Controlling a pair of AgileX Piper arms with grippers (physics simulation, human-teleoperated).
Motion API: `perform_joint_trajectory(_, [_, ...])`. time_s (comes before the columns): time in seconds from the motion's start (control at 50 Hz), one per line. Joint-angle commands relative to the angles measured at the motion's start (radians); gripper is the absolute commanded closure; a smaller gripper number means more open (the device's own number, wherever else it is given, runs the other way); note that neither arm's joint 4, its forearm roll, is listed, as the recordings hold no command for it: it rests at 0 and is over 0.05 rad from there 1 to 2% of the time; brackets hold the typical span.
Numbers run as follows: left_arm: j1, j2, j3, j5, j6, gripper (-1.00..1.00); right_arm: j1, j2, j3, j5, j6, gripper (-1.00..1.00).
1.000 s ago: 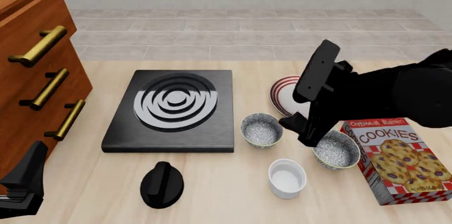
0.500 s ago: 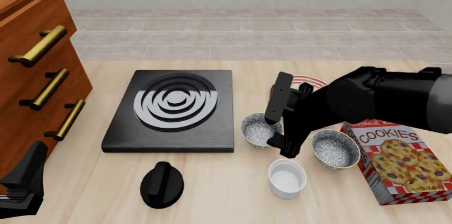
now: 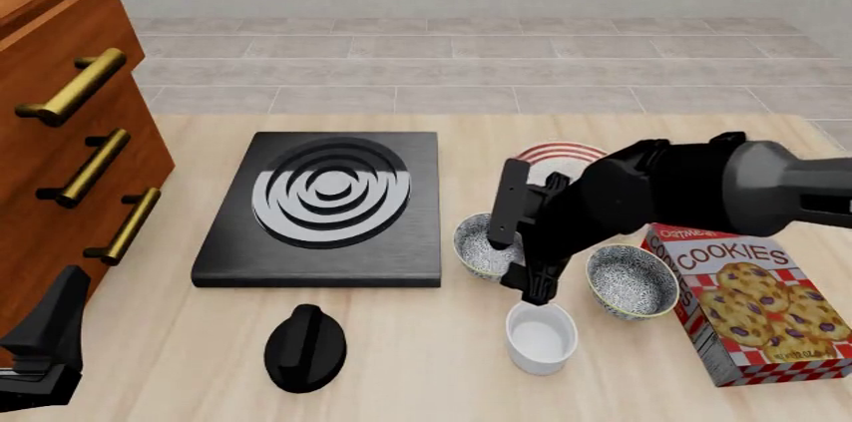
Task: Pick the akita bowl from table center and place it on the plate.
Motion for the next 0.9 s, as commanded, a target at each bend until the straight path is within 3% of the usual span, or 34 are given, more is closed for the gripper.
perform_joint_trajectory(0.02, [0.000,0.000,0.000,0.000,0.000,-1.00,0.033,0.055,-0.030,-0.005,0.023,-1.00])
perform_joint_trajectory(0.08, [0.000,0.000,0.000,0.000,0.000,-1.00,0.085,0.059,-0.053,0.010,0.080,-1.00])
perform_joint_trajectory(0.14, [0.000,0.000,0.000,0.000,0.000,-1.00,0.066,0.079,-0.059,0.000,0.062,-1.00])
perform_joint_trajectory(0.6, [0.000,0.000,0.000,0.000,0.000,-1.00,0.034,0.218,-0.076,-0.048,0.121,-1.00])
perform_joint_trajectory(0.9, [0.000,0.000,0.000,0.000,0.000,-1.00,0.033,0.197,-0.075,-0.063,0.115,-1.00])
